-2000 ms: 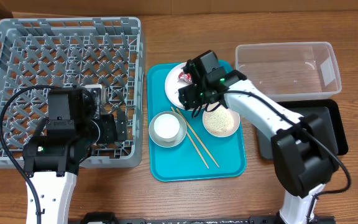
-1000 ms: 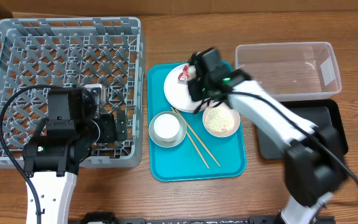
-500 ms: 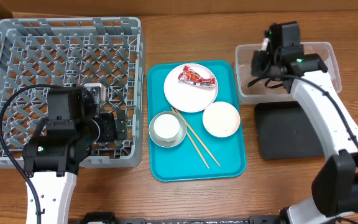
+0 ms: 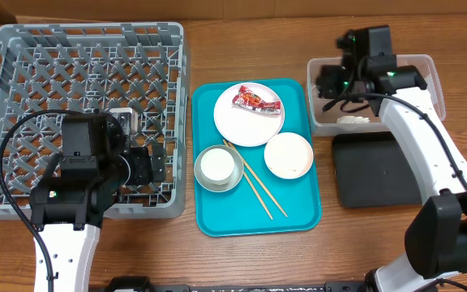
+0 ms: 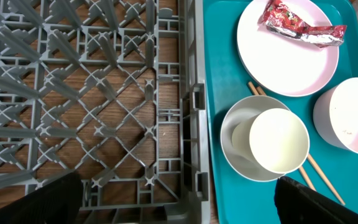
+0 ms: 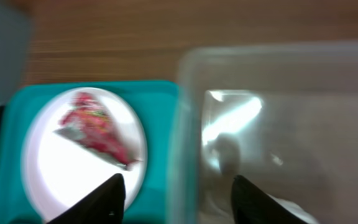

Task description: Sort waste into correct bins and load items into the dishwasher

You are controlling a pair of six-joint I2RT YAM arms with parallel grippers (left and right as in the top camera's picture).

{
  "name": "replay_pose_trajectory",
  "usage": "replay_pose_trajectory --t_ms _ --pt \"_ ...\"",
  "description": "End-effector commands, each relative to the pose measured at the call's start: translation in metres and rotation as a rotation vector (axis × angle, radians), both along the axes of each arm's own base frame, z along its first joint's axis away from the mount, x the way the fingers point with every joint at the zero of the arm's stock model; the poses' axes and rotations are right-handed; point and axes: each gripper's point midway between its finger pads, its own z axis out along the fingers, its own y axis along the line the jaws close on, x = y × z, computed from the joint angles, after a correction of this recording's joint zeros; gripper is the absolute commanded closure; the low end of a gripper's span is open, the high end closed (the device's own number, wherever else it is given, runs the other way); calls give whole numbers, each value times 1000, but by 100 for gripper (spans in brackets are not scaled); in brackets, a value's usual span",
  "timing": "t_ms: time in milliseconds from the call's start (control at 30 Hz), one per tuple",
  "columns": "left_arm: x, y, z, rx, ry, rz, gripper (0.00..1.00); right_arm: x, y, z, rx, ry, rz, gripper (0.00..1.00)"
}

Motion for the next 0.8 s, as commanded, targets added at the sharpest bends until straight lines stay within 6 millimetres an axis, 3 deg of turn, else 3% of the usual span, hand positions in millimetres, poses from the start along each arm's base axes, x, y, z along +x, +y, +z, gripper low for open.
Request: replay_pose_trajectory --t_ms 0,167,300,567,767 --pt "4 -4 10 -18 -26 0 0 -13 56 36 3 -125 289 36" --pt "4 -4 10 -18 -26 0 0 -27 102 9 -126 -137 524 19" --pt "4 -4 10 -18 -25 0 0 -26 118 -19 -180 -102 555 14" --pt "4 -4 10 -18 -26 0 0 -16 132 -72 -213 -56 618 13" --pt "4 -4 10 -18 -26 0 0 -8 135 -103 -218 -29 619 23"
